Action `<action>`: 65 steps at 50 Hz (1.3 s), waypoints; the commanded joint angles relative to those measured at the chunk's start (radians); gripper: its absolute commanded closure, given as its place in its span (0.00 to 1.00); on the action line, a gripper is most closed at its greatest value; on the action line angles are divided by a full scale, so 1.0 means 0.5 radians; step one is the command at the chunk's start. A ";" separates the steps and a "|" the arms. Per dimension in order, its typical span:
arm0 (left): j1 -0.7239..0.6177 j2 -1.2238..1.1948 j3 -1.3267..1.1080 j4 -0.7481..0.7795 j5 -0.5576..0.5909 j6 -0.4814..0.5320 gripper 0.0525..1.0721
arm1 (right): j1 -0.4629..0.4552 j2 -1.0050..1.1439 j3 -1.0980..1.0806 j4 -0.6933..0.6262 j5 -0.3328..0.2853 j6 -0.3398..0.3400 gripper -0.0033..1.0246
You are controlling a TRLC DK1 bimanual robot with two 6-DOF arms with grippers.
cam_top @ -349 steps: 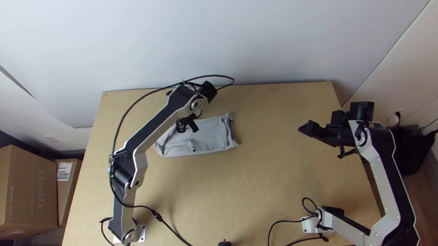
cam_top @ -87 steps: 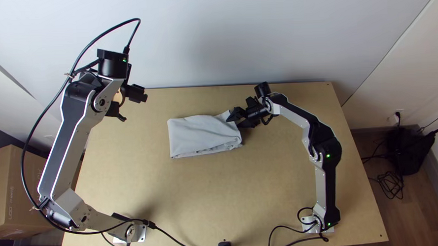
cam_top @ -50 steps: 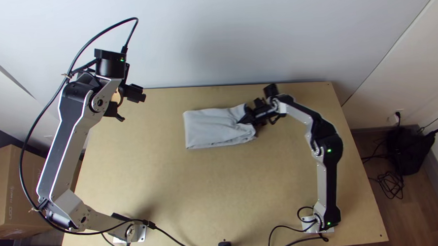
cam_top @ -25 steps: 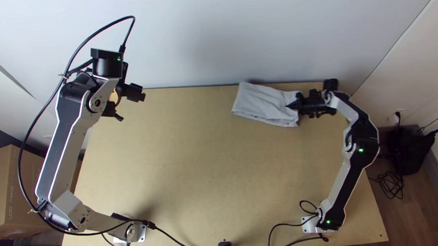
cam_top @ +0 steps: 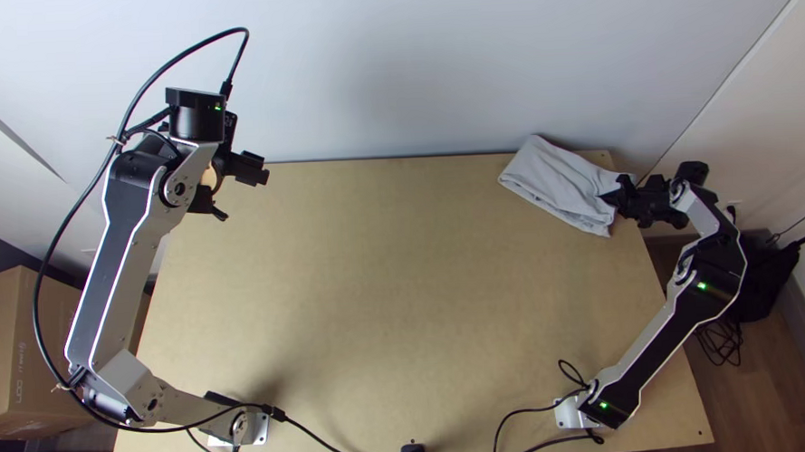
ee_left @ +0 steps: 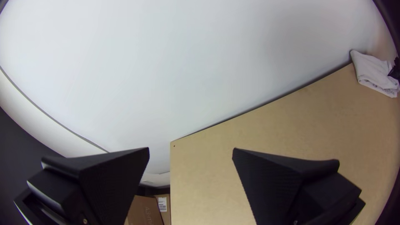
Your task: Fold the t-shirt
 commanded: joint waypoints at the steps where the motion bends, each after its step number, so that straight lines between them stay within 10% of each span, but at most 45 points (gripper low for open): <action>1: 0.001 -0.065 0.013 0.030 0.015 0.027 0.06 | -0.088 0.002 0.065 -0.050 0.023 -0.141 0.97; 3: 0.001 -0.068 0.013 0.036 0.015 0.027 0.06 | -0.119 0.002 0.062 -0.071 0.042 -0.184 0.84; 7: 0.004 -0.080 0.016 0.046 0.018 0.027 0.06 | -0.180 -0.007 0.074 -0.139 0.118 -0.303 0.19; 9: 0.007 -0.090 0.022 0.049 0.018 0.027 0.06 | -0.214 -0.016 0.090 -0.160 0.201 -0.383 0.04; 23: 0.121 -0.176 0.185 0.196 0.048 0.002 0.05 | -0.355 -0.418 0.274 -0.037 0.658 -0.613 0.04; 38: 0.498 -0.384 0.178 0.297 0.407 -0.102 0.05 | -0.107 -1.292 0.384 0.257 0.870 -0.724 0.04; 52: 0.777 -0.688 0.004 0.392 0.702 -0.154 0.05 | 0.320 -1.851 0.645 0.220 0.895 -0.549 0.04; 65: 0.860 -1.510 -1.159 1.362 0.846 -0.225 0.05 | 0.449 -2.277 0.495 0.184 0.898 -0.172 0.04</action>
